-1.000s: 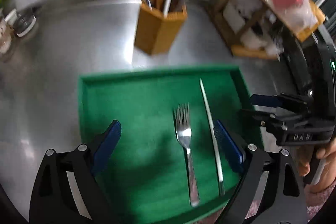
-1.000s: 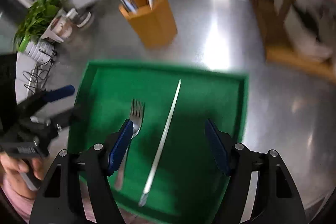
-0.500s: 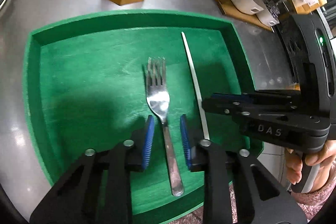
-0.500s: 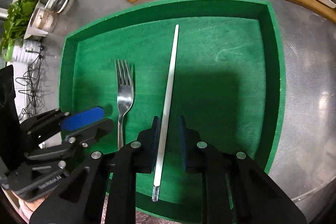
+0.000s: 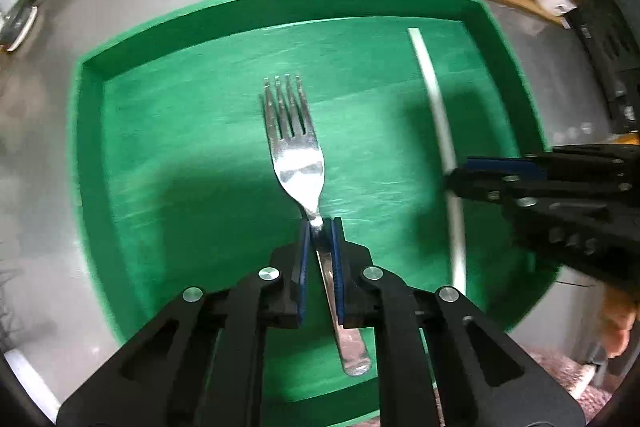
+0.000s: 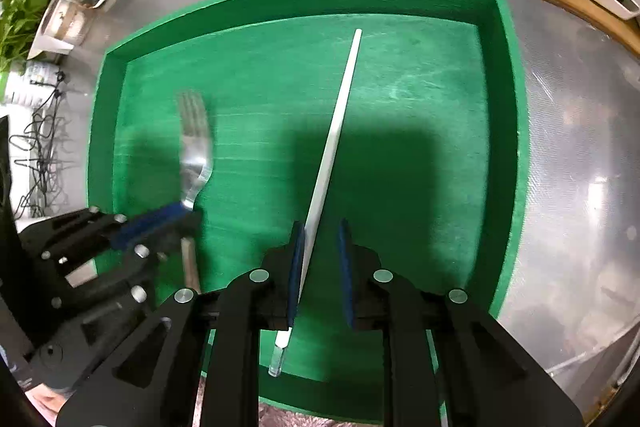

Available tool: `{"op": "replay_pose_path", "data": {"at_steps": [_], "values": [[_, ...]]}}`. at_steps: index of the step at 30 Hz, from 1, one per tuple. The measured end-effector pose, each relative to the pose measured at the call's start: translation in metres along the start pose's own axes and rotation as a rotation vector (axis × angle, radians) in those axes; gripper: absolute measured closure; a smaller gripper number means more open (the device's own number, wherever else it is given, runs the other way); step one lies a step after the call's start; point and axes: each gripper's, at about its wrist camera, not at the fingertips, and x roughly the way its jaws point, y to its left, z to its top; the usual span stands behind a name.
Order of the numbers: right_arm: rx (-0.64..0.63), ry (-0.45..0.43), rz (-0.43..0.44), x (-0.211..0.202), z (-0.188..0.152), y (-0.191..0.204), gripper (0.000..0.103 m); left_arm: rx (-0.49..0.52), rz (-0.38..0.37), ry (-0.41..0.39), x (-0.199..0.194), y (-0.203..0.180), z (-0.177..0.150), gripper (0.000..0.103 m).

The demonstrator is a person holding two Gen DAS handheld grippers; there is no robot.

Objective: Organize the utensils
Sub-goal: 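Grasp the last fork with the left tool while the right tool grasps the white chopstick, then lift the fork and white chopstick and carry them toward the orange holder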

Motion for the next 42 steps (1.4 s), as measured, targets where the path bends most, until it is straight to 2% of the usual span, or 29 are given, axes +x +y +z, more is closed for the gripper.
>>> {"op": "replay_pose_path", "data": {"at_steps": [4,6,10,12,14,21,24,28,33,42], "values": [[0.075,0.031,-0.017,0.004,0.007,0.003,0.085,-0.037,-0.035,0.047,0.000,0.010,0.005,0.093],[0.122,0.048,0.005,0.007,0.009,0.007,0.085,-0.044,-0.045,0.059,0.000,0.016,0.004,0.093],[0.091,0.032,-0.078,0.008,0.010,0.021,0.086,-0.035,-0.051,0.065,0.002,0.019,0.008,0.093],[0.061,0.025,-0.144,0.010,0.010,0.031,0.092,-0.034,-0.055,0.070,0.004,0.019,0.009,0.093],[0.030,0.026,-0.164,0.011,0.011,0.035,0.094,-0.037,-0.067,0.078,0.004,0.020,0.011,0.094],[-0.012,0.068,-0.128,0.011,0.015,0.028,0.095,-0.027,-0.105,0.092,0.007,0.030,0.015,0.097],[-0.031,0.065,-0.138,0.009,0.015,0.026,0.095,-0.029,-0.104,0.096,0.008,0.026,0.018,0.097],[-0.009,0.048,-0.097,0.005,0.010,0.027,0.096,-0.040,-0.114,0.086,0.007,0.030,0.018,0.098],[-0.043,-0.001,-0.073,-0.013,0.003,0.023,0.097,-0.049,-0.138,0.019,-0.008,0.034,0.013,0.098],[-0.082,-0.165,0.004,-0.055,-0.014,0.010,0.097,-0.060,-0.150,-0.201,-0.060,0.043,0.007,0.098]]}}
